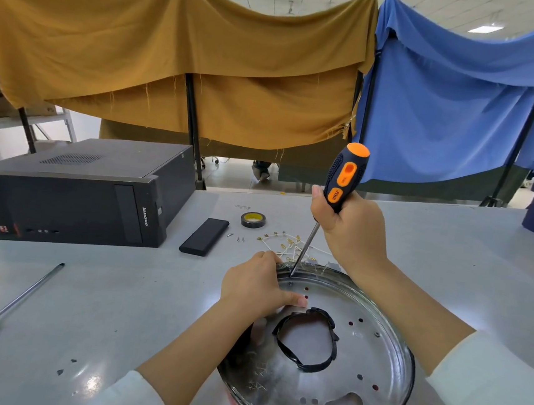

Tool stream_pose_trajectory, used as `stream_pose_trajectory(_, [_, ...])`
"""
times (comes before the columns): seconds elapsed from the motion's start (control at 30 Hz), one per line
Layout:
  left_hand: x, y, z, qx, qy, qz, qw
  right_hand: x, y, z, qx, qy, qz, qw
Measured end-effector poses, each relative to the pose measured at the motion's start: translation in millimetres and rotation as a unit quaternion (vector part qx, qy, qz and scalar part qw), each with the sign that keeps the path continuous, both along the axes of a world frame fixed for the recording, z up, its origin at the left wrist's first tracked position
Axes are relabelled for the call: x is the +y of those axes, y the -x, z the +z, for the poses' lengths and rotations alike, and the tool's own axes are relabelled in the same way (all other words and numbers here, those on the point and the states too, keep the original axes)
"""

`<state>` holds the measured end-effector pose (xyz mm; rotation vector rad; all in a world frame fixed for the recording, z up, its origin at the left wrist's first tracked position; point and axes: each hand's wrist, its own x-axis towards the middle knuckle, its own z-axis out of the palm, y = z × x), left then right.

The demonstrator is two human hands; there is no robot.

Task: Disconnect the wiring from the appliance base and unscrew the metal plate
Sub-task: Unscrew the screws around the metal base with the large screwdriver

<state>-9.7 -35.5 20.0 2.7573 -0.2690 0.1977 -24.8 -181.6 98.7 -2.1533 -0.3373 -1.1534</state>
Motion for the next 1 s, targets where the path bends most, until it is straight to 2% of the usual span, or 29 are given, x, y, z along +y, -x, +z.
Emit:
stream_pose_trajectory(0.8, [0.2, 0.5, -0.5, -0.001, -0.001, -0.001, 1.000, 4.2, -0.4, -0.2, 0.000, 0.006, -0.016, 1.000])
stream_pose_trajectory(1.0, [0.3, -0.3, -2.1, 0.000, 0.003, -0.005, 1.000, 10.7, -3.8, -0.5, 0.008, -0.026, -0.022, 0.999])
